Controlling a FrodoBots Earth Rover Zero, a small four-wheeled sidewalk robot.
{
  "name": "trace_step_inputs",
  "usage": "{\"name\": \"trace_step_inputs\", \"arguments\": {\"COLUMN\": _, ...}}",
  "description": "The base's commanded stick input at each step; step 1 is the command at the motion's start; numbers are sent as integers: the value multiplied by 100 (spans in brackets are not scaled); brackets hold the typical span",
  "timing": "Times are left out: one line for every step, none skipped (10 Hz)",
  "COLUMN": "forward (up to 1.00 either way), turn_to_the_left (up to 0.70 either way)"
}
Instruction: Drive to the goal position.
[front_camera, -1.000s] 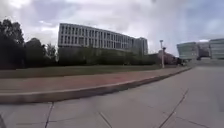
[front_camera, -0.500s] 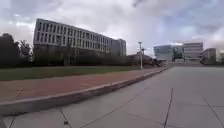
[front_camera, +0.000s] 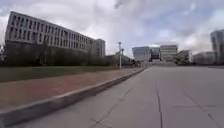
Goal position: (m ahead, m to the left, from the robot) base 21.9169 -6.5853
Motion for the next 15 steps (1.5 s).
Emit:
{"name": "trace_step_inputs", "arguments": {"forward": 70, "turn_to_the_left": -35}}
{"name": "trace_step_inputs", "arguments": {"forward": 70, "turn_to_the_left": -35}}
{"name": "trace_step_inputs", "arguments": {"forward": 70, "turn_to_the_left": -35}}
{"name": "trace_step_inputs", "arguments": {"forward": 70, "turn_to_the_left": -35}}
{"name": "trace_step_inputs", "arguments": {"forward": 70, "turn_to_the_left": -35}}
{"name": "trace_step_inputs", "arguments": {"forward": 70, "turn_to_the_left": -35}}
{"name": "trace_step_inputs", "arguments": {"forward": 70, "turn_to_the_left": -35}}
{"name": "trace_step_inputs", "arguments": {"forward": 70, "turn_to_the_left": -35}}
{"name": "trace_step_inputs", "arguments": {"forward": 70, "turn_to_the_left": -6}}
{"name": "trace_step_inputs", "arguments": {"forward": 70, "turn_to_the_left": 0}}
{"name": "trace_step_inputs", "arguments": {"forward": 70, "turn_to_the_left": 0}}
{"name": "trace_step_inputs", "arguments": {"forward": 70, "turn_to_the_left": 0}}
{"name": "trace_step_inputs", "arguments": {"forward": 70, "turn_to_the_left": 0}}
{"name": "trace_step_inputs", "arguments": {"forward": 70, "turn_to_the_left": 0}}
{"name": "trace_step_inputs", "arguments": {"forward": 70, "turn_to_the_left": 0}}
